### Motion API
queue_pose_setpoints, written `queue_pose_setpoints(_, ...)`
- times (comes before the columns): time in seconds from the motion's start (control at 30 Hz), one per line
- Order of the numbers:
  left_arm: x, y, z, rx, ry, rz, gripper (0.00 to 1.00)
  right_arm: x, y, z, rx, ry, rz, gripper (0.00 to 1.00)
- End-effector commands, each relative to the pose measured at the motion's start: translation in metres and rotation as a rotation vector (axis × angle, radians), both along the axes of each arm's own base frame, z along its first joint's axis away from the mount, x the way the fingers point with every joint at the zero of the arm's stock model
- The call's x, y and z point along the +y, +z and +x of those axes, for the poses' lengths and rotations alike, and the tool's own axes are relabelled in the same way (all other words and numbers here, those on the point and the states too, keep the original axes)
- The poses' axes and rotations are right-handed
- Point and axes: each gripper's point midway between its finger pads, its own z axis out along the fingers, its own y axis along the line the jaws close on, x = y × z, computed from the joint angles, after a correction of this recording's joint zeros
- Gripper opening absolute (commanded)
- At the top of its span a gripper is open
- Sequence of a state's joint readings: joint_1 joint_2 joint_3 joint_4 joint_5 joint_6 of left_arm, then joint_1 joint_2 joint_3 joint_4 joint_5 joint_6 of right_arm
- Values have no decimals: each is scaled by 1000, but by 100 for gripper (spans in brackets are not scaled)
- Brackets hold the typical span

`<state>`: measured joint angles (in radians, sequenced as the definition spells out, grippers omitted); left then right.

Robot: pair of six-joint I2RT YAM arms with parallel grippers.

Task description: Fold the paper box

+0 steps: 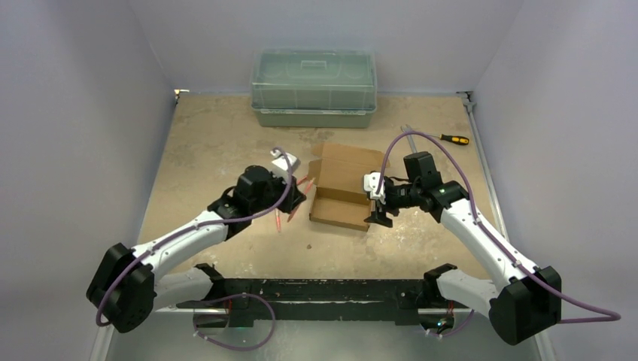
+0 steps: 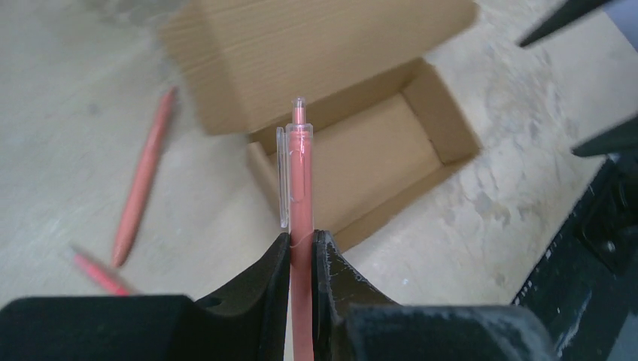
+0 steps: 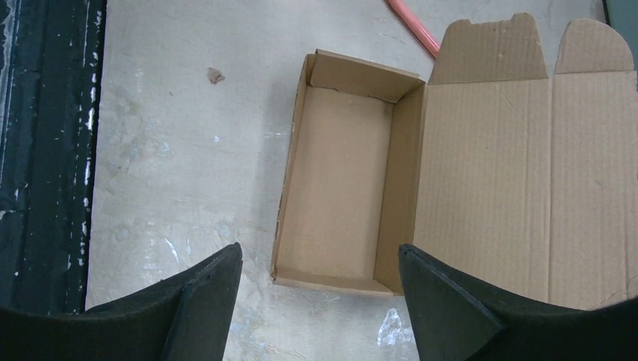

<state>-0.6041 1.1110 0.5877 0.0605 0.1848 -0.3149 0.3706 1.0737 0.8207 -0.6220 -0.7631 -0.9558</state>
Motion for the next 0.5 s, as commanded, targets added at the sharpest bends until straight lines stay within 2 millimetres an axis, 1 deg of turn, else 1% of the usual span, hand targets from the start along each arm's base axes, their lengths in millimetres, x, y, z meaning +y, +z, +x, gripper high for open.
queue_pose_setpoints(0.0,-62,40,-14,-253,-345,40,0,5,17,4,-29,27,35,79)
queue_pose_setpoints(0.07,-80,37,-18,-293,-413,84,0,6,19,3,-30,31,41,79)
queue_pose_setpoints(0.1,-87,38,-16,-317,-431,104,0,6,19,3,-30,32,43,79)
queue_pose_setpoints(0.2,-102,32,-11,-356,-462,152,0,4,20,4,-35,29,44,79)
queue_pose_setpoints(0.3,-114,27,-3,-380,-480,185,0,3,21,4,-35,29,47,79)
queue_pose_setpoints(0.33,-117,21,0,-373,-484,201,0,3,21,4,-36,28,48,79)
queue_pose_setpoints(0.47,-126,10,11,-362,-481,235,0,1,23,5,-41,27,52,79)
